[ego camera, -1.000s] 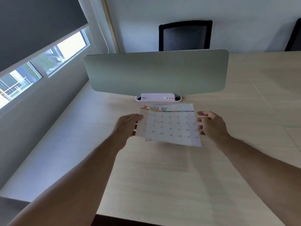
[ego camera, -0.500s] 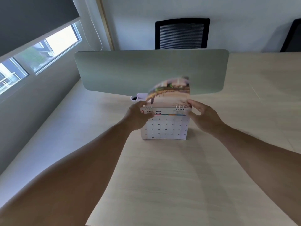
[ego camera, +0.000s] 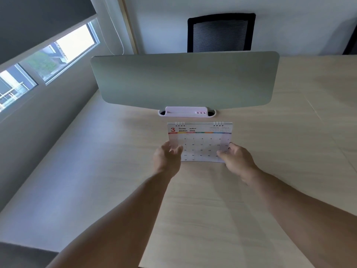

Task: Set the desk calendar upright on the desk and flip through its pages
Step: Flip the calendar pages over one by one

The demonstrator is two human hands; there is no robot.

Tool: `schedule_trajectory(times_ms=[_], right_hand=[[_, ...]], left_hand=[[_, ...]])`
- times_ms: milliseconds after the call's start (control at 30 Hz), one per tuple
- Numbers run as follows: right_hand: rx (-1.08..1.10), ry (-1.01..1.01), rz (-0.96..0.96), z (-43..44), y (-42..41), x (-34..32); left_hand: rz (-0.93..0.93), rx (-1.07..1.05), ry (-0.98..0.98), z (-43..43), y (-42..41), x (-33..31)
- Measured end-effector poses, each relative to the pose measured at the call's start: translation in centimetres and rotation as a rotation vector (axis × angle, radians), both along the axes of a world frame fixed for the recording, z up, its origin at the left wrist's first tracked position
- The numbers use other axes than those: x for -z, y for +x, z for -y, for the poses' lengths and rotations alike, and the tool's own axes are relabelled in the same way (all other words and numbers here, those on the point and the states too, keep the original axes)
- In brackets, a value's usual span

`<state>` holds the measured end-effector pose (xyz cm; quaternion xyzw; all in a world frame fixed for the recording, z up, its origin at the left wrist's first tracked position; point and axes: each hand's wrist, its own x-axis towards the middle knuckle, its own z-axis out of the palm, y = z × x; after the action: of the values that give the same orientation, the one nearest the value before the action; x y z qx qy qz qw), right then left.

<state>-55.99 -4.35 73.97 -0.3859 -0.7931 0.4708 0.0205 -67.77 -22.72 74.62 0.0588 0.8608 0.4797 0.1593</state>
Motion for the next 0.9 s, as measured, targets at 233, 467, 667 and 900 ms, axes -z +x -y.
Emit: schedule_trajectory(times_ms=[233, 467, 667, 900], right_hand=[[-0.015, 0.021, 0.007, 1.2, 0.5, -0.8], [0.078, 0.026, -0.041, 1.6, 2.0, -1.7], [0.197, -0.076, -0.154, 0.2, 2.5, -2.9], [0.240, -0.394, -0.390, -2.9, 3.2, -6.1]], left_hand=[[-0.085, -0.039, -0.100, 0.4, 0.7, -0.2], [-0.018, -0.146, -0.054, 1.8, 0.6, -1.1], [0.182, 0.088, 0.042, 3.8, -0.5, -3.1], [0.364, 0.026, 0.495, 4.3, -1.9, -8.0]])
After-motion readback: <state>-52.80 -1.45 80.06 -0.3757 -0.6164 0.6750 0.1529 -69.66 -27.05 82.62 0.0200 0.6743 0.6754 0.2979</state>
